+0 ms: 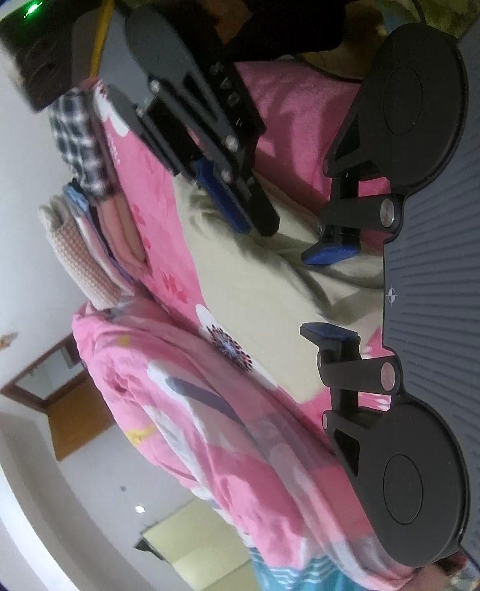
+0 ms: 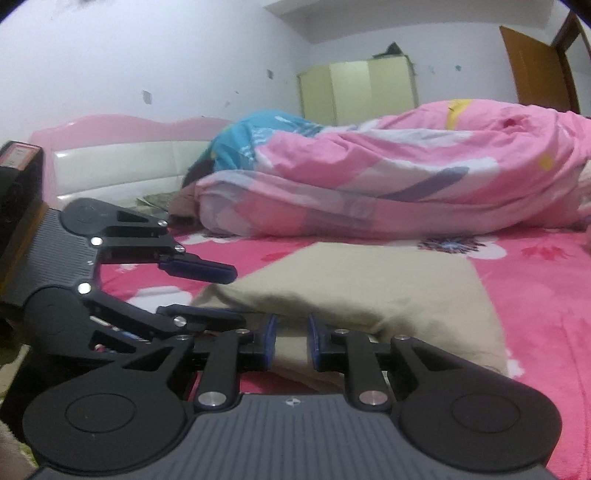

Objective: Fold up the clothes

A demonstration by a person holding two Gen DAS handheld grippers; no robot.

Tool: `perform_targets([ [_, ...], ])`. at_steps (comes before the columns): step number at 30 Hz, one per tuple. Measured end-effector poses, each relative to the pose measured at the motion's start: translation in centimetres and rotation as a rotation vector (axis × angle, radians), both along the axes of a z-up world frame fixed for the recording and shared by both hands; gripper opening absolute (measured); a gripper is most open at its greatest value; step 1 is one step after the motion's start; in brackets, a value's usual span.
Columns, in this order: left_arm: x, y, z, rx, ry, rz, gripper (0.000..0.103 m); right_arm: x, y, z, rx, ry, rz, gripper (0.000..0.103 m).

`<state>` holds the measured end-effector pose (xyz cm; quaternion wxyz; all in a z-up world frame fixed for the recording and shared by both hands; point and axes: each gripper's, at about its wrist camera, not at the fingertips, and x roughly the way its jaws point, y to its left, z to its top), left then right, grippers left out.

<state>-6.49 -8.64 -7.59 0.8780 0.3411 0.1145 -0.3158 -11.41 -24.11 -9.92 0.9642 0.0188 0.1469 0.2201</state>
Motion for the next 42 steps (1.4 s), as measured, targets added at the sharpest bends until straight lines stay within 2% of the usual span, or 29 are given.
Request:
perform_targets([
  [4, 0.1, 0.5, -0.1, 0.000, 0.017, 0.017, 0.034, -0.6, 0.4, -0.3, 0.015, 0.015, 0.028, 0.020],
  [9, 0.1, 0.5, -0.3, 0.003, 0.014, 0.027, 0.027, -0.4, 0.9, -0.8, 0.051, 0.025, 0.051, 0.020],
  [13, 0.2, 0.6, -0.1, -0.023, 0.008, 0.032, 0.006, 0.3, 1.2, -1.0, 0.068, 0.030, 0.071, 0.019],
  [15, 0.1, 0.7, -0.1, -0.022, 0.007, 0.023, 0.004, 0.6, 1.4, -1.0, 0.076, 0.029, 0.085, 0.019],
  [22, -0.1, 1.2, 0.1, -0.046, 0.007, 0.016, 0.002, 2.2, 2.7, -1.4, 0.083, 0.010, 0.110, 0.017],
  [26, 0.1, 1.4, -0.1, -0.057, 0.018, 0.011, 0.002, 3.1, 2.8, -2.2, 0.140, -0.015, 0.067, 0.016],
  [31, 0.2, 1.8, -0.4, -0.049, 0.024, 0.002, 0.007, 0.6, 1.7, -1.7, 0.152, -0.082, 0.051, 0.017],
  [33, 0.2, 1.8, -0.7, -0.038, 0.026, 0.008, 0.009, -0.2, 1.3, -1.5, 0.139, -0.088, 0.059, 0.018],
  [35, 0.1, 1.9, -0.9, -0.031, 0.027, 0.018, 0.014, -0.8, 1.6, -1.4, 0.083, -0.099, 0.076, 0.017],
  [38, -0.1, 2.4, -1.0, -0.035, 0.032, 0.032, 0.015, -1.3, 2.6, -1.6, 0.008, -0.106, 0.113, 0.017],
  [40, -0.1, 2.6, -0.9, -0.048, 0.034, 0.036, 0.015, -1.1, 3.3, -1.8, -0.015, -0.105, 0.133, 0.016],
  [42, -0.1, 2.7, -1.0, -0.057, 0.026, 0.034, 0.009, -0.6, 4.2, -2.2, -0.044, -0.114, 0.136, 0.016],
])
